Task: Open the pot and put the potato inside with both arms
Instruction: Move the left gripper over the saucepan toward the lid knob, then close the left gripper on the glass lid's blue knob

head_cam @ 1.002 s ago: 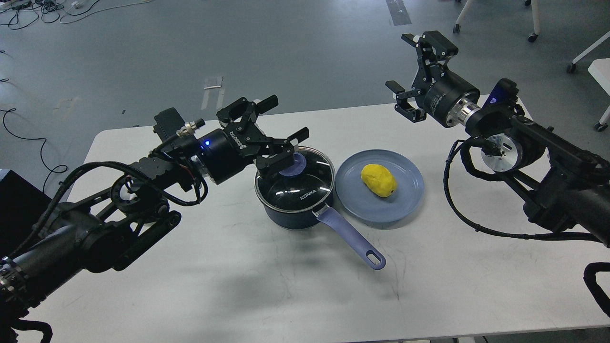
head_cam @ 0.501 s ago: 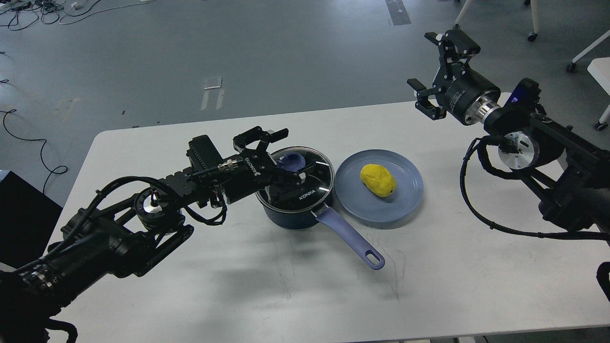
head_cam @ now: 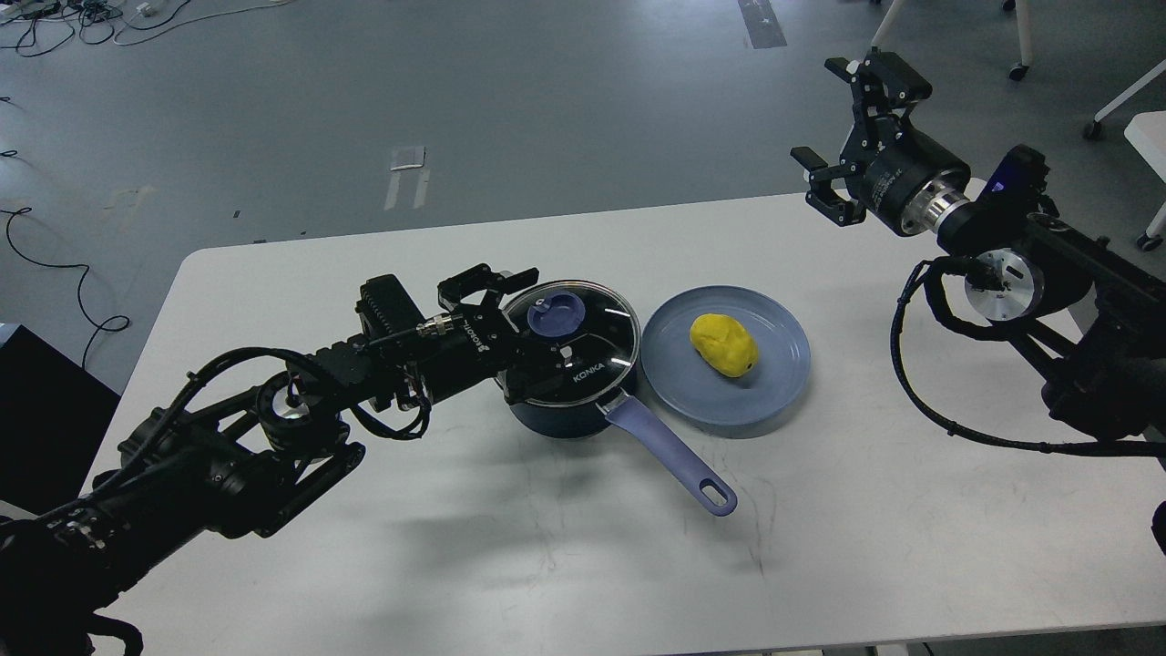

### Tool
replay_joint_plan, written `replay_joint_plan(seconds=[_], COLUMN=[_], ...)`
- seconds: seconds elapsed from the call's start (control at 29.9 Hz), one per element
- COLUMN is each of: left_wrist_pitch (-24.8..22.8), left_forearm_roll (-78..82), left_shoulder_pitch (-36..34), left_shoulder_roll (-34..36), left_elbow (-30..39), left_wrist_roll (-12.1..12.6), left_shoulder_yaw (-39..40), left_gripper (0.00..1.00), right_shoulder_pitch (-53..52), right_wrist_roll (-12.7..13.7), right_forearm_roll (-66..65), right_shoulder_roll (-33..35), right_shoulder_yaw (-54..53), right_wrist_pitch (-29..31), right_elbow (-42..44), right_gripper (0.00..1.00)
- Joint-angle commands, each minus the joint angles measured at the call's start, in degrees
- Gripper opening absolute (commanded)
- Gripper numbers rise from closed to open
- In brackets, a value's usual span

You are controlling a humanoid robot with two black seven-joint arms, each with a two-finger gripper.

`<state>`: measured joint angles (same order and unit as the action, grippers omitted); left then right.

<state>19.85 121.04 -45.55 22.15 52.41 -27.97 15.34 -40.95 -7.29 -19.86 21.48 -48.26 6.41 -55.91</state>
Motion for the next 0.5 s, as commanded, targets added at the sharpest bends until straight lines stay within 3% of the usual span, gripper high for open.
replay_joint_plan(seconds=[0.0,0.47], left_wrist_pitch=[-0.08,-2.01], left_forearm_roll=[-0.27,-2.21], left_shoulder_pitch=[0.02,-0.68], left_shoulder_roll=[0.0,-0.71], left_elbow=[-0.2,-2.58], left_wrist_roll=[0.02,-0.03], left_shoulder_yaw=[-0.75,-0.75], left_gripper=[0.98,0.98], right_shoulder_pitch=[0.34,1.05], right_wrist_roll=[0.0,-0.27], right_forearm_roll=[0.0,0.0], right_shoulder_roll=[0.49,1.72], right_shoulder_yaw=[0.01,0.01], right_wrist_pitch=[0.01,0.01], right_elbow=[0.01,0.01], right_gripper=[1.0,1.0])
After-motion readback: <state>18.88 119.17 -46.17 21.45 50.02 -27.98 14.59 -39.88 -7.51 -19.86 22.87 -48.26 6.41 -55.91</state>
